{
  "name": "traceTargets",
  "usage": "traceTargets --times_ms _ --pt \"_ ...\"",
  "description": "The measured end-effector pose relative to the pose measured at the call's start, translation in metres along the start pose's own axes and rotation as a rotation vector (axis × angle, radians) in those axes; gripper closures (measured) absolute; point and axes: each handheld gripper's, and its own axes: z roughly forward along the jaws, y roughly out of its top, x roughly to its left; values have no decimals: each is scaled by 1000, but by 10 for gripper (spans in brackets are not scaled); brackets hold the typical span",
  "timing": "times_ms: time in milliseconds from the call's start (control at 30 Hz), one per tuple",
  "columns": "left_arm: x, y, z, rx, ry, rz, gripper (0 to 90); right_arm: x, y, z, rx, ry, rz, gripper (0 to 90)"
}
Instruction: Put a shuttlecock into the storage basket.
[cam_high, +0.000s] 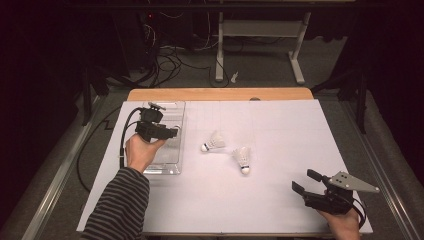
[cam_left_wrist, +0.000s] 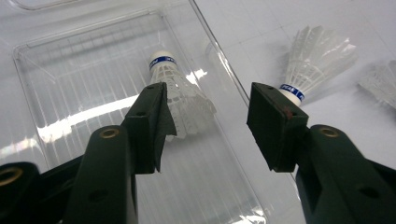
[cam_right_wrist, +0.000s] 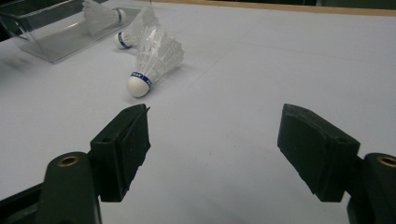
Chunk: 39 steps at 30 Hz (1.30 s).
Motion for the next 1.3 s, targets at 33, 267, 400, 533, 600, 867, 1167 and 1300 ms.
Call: traceTargets --times_ms 33,267,400,533,600,867,1167,1300 --pt "-2 -1 -1 -7 0 6 479 0 0 0 0 0 -1 258" --pt "-13 -10 -10 -40 -7 47 461 0 0 0 0 -1 -1 258" --pt "-17 -15 -16 -60 -19 62 460 0 0 0 -1 -4 2 258" --pt "-19 -20 -20 -76 -29 68 458 0 0 0 0 -5 3 257" --pt "-19 -23 -23 -88 -35 66 453 -1 0 0 2 -5 1 257" --pt "-25 -31 -31 -119 -44 87 448 0 0 0 -1 -5 3 257" --pt "-27 -41 -33 -131 -57 94 437 0 0 -1 -3 -6 3 257" --pt "-29 -45 -35 -141 -61 94 433 0 0 -1 -1 -6 4 257"
